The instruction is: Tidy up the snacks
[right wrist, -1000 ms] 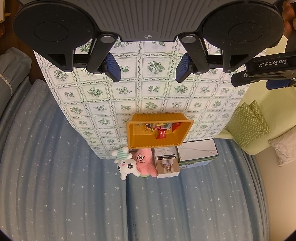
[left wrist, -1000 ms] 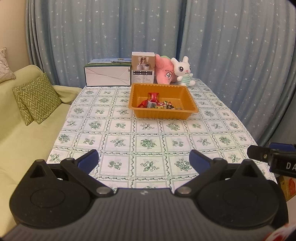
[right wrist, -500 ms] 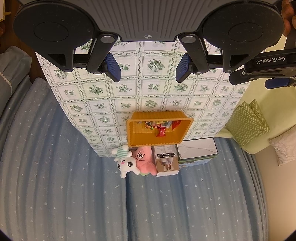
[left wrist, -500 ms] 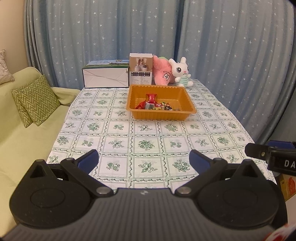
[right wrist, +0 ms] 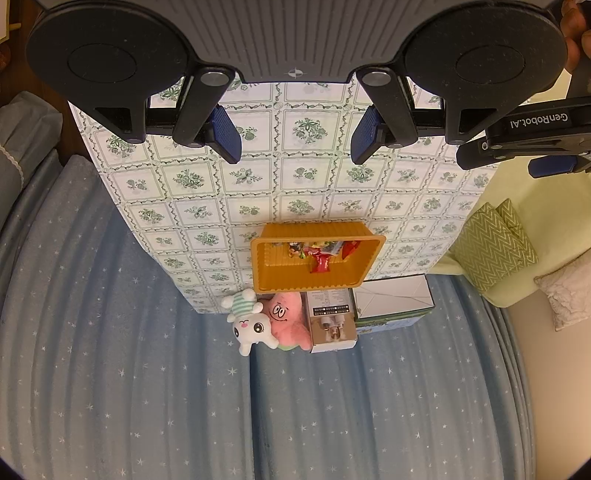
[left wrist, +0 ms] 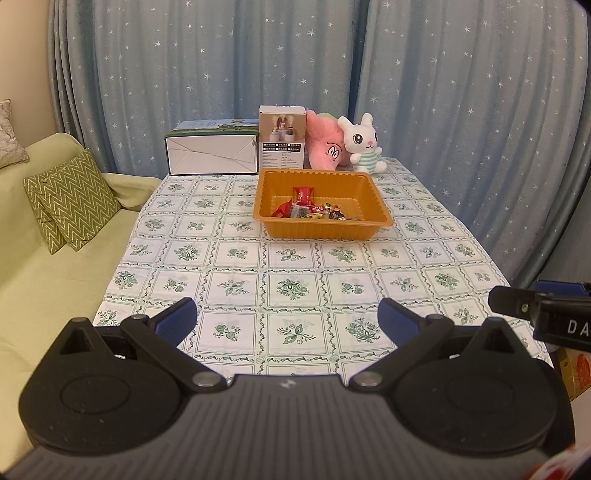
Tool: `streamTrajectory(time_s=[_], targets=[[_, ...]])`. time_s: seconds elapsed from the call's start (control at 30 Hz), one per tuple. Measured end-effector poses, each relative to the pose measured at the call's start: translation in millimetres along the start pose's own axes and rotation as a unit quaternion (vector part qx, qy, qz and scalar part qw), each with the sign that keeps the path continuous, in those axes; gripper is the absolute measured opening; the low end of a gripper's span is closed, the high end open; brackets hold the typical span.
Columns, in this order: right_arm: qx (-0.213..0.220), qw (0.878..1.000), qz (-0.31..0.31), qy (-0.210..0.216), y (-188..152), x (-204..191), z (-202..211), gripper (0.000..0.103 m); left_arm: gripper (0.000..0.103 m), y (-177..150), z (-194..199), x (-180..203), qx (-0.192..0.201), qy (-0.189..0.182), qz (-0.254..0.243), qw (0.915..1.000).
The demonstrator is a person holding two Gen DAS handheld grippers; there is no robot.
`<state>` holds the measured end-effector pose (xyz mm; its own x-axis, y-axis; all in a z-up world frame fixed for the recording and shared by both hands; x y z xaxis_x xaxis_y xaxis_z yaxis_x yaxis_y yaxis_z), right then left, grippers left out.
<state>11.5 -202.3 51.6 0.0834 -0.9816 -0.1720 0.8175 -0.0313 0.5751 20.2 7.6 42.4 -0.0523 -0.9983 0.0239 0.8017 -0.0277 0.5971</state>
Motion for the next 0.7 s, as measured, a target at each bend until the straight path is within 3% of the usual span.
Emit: streamTrajectory(time_s=[0.7], targets=[[-0.001,1.0,-0.001,0.001,-1.0,1.9,-1.3,0.066,0.103,-0.5,-1.3,2.2,-0.001,0.0,-0.001,1.0]])
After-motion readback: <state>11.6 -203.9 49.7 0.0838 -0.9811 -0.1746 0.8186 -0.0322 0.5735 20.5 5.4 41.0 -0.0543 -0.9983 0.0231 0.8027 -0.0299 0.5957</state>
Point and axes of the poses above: each gripper's, at about its wrist camera, not at the fingertips, and z roughly against the way its jaws point, x to its right, y to its top, the point moved 2 cm from there along -z, roughly the way its jaws point, and after that the axes turned 15 degrees about -x, right-handed, at the moved point
